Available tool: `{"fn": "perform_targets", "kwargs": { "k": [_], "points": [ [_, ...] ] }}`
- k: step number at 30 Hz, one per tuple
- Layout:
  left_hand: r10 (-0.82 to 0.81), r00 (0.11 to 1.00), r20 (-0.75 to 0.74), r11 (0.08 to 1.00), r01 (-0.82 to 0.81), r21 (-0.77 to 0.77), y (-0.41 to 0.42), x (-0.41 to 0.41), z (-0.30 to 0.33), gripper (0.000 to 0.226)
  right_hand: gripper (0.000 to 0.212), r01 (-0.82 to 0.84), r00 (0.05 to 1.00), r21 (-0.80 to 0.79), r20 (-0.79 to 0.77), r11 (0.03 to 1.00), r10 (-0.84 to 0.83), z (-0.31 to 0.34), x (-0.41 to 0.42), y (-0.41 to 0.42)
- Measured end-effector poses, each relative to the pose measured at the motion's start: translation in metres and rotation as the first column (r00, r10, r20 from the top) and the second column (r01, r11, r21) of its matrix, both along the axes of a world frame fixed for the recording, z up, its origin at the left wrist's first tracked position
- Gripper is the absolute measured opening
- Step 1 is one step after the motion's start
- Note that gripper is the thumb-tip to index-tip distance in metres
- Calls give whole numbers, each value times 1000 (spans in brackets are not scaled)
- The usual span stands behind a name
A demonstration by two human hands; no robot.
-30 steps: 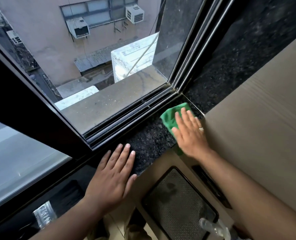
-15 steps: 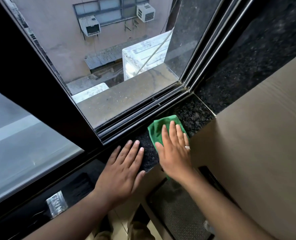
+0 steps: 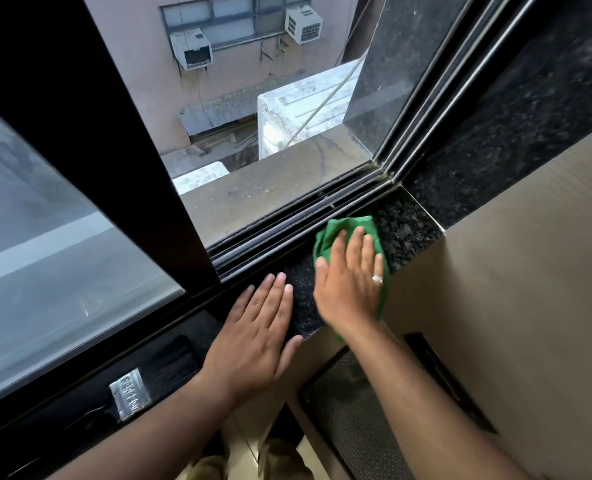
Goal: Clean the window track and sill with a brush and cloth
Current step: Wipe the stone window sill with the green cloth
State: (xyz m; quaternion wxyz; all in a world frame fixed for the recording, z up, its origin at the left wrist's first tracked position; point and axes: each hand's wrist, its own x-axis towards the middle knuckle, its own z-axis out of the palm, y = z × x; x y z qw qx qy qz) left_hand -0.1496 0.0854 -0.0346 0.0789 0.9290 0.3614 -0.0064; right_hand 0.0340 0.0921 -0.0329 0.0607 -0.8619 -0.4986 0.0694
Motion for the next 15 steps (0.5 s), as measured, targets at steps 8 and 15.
{"fn": "perform_targets", "kwargs": {
  "k": [8,15],
  "points": [
    [27,992,121,998,-19,-68,-1,-1,12,75,57,-88,851,192,-496,977,174,31,58,-15],
    [-82,982,168,996,87,-18,24,122,27,72,58,-187,982,-85,-25,979,186,19,153,22]
  ]
}}
